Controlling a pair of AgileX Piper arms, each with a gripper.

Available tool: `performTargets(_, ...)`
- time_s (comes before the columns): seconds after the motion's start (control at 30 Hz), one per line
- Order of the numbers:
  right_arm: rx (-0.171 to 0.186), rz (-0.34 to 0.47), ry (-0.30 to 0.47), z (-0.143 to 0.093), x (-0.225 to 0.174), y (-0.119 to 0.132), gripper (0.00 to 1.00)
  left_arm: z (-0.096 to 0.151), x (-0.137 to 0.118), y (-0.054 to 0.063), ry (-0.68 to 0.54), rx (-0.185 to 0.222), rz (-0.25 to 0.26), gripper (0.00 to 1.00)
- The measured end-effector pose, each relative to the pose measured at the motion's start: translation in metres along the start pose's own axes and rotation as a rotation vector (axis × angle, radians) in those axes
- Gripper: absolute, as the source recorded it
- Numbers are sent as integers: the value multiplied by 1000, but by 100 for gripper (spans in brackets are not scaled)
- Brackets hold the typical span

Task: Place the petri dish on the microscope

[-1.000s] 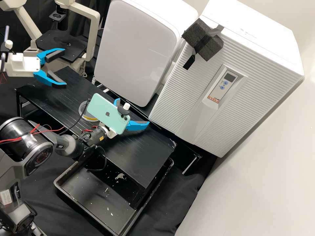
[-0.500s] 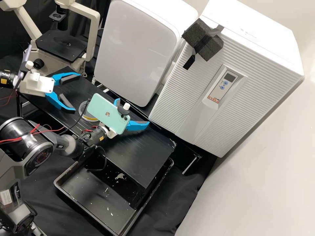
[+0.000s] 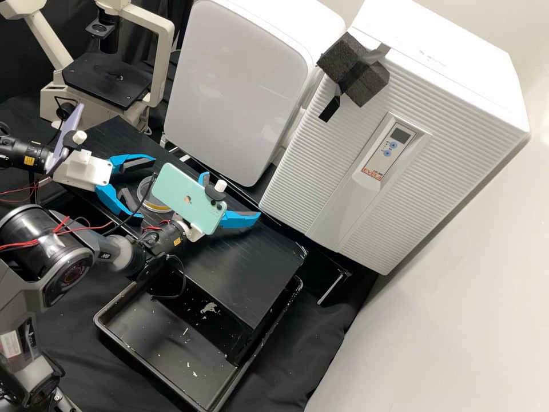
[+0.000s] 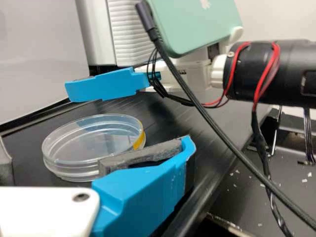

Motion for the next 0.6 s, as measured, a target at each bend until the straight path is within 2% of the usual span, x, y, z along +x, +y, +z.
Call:
performTargets(0.1,0,0,0,0,0,0,100,-2,3,-1,-3,-56,-6,100)
performTargets(0.17,0,0,0,0,0,0,100,-2,4,-3,-6,-76,-11,100)
performTargets(0.6,0,0,0,0,0,0,100,3,13,-6,-28,-94,-13,100)
